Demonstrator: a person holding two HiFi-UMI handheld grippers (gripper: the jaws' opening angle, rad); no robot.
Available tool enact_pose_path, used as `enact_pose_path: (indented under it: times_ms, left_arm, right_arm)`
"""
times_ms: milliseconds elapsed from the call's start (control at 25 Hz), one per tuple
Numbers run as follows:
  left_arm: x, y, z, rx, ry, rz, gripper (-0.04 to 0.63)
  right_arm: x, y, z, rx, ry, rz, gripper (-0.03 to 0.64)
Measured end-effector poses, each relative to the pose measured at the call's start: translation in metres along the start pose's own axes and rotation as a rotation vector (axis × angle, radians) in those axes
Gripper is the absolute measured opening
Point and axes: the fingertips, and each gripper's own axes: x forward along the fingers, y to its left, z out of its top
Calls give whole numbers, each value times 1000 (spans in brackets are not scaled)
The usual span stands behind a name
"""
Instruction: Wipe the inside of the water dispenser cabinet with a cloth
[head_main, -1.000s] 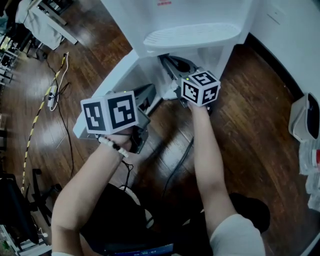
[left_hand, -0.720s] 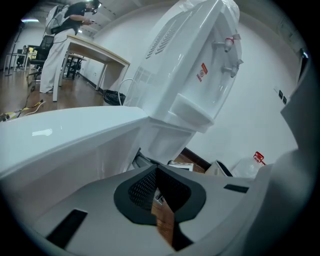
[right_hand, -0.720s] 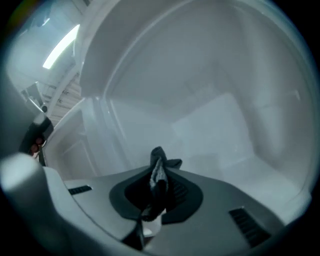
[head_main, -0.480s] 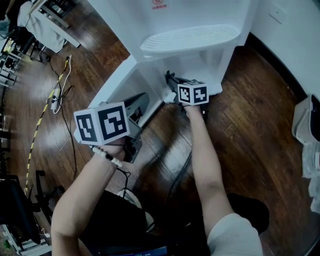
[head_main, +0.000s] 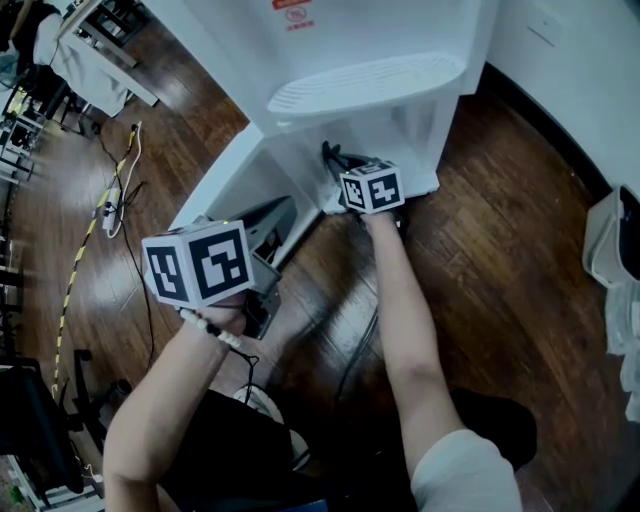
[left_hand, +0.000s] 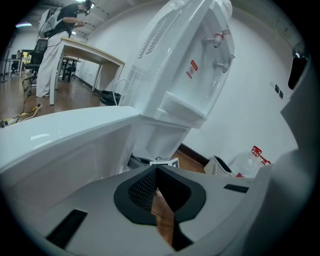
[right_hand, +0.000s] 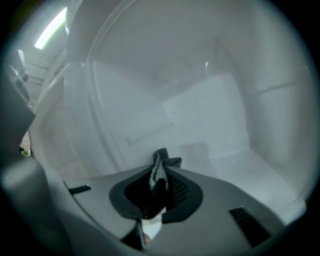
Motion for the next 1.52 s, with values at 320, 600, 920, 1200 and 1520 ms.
enact_pose_path:
  times_ms: [320,600,920,1200,1520]
  left_arm:
    - [-1,3,0,-16,-6,0,-12]
    - [-2,0,1,-12,-6,-6,-12]
    - [-7,3,0,-17,-4,-2,-12]
    - [-3,-2,-5,-13,20,-12,-12]
    - [0,4,-8,-22,34,-2,-12]
  right_arm:
    - [-36,40,114,-118,-236,194,38]
    - [-31,50,145,-263,-350,167,38]
    - [17,-11,41,-105,-18,19,38]
    - [46,-28,-21,-33,191,-39,38]
    - [54,-41,13,3,37,-24,40]
